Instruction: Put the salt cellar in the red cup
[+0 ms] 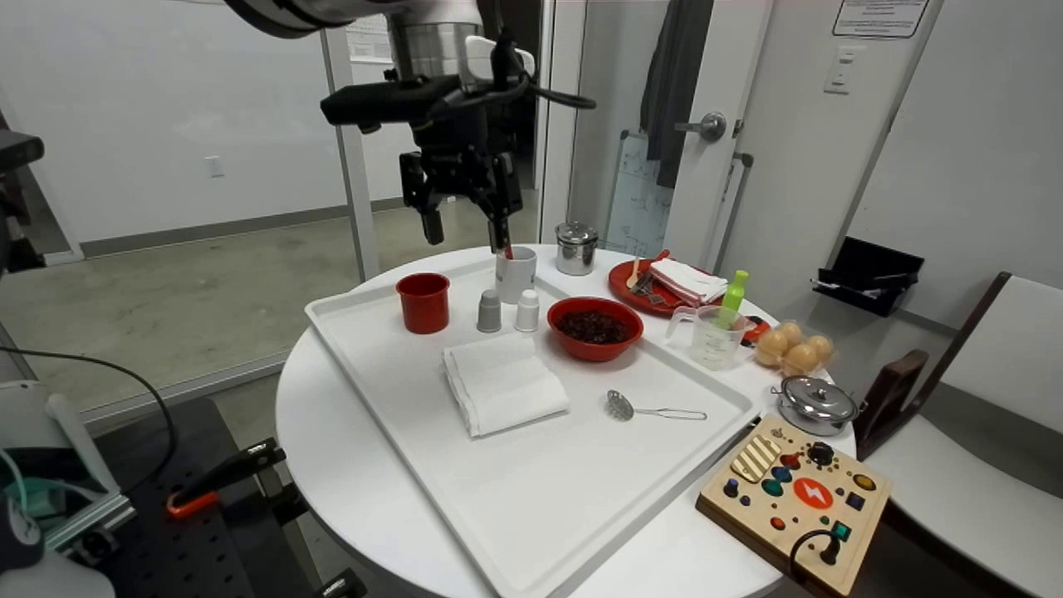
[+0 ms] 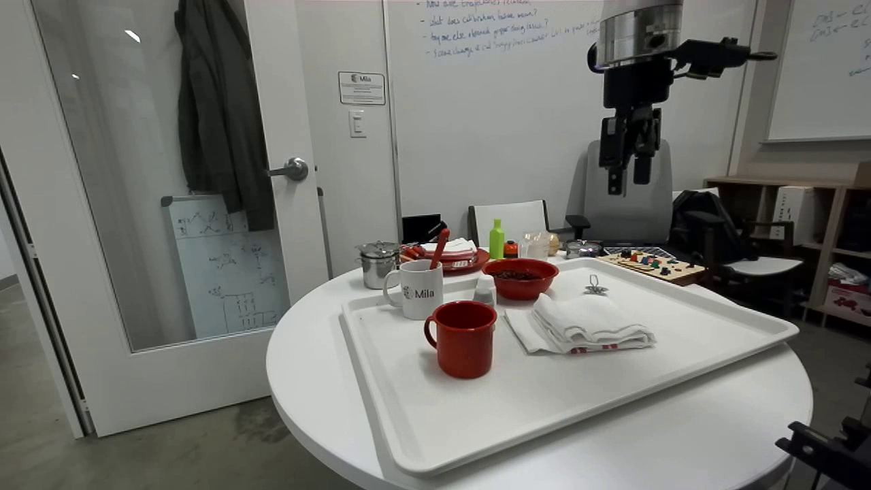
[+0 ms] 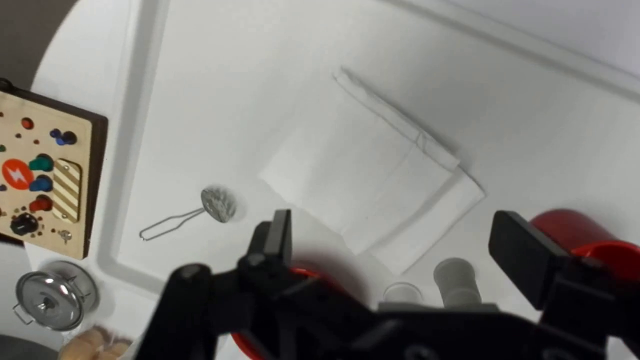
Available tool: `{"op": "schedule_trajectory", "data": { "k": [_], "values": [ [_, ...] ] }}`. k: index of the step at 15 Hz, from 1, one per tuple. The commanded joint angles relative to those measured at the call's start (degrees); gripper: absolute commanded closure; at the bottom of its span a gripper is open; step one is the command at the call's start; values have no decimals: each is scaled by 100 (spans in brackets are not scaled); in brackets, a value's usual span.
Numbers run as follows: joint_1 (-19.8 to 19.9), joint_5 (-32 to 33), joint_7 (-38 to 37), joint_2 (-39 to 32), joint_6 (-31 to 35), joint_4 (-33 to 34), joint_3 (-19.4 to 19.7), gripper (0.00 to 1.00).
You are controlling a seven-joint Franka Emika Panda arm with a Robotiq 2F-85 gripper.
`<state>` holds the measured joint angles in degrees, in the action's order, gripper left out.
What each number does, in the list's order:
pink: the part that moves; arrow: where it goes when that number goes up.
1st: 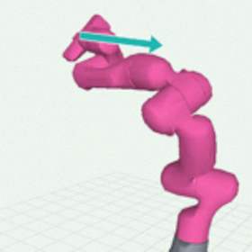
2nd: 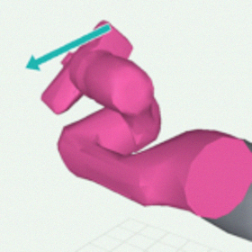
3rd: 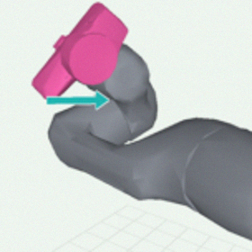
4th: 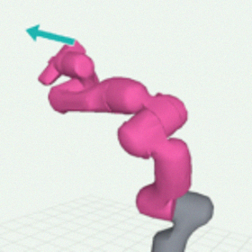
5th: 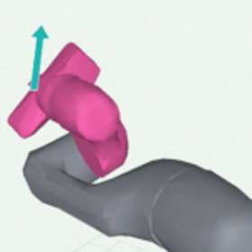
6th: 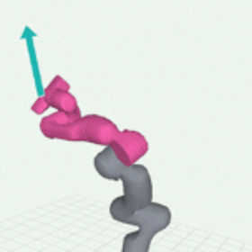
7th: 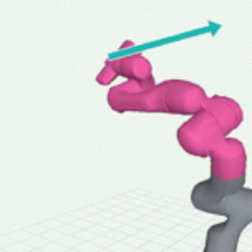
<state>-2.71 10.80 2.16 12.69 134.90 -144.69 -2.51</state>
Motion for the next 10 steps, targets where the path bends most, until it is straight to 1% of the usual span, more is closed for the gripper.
{"op": "schedule_trajectory", "data": {
  "k": [1, 2, 4, 5, 7, 10],
  "values": [
    [-29, -207, -256, -96, 1323, -327, -47, 0],
    [-112, -253, -334, 17, 1515, -482, -144, 0],
    [-204, -259, -329, -113, 1828, -475, -264, 0],
    [-254, -284, -295, -215, 1871, -402, -315, 0],
    [-345, -339, -169, -607, 1826, -69, -394, 0],
    [-379, -196, -229, -1117, 1686, 392, -508, 0]
  ]
}}
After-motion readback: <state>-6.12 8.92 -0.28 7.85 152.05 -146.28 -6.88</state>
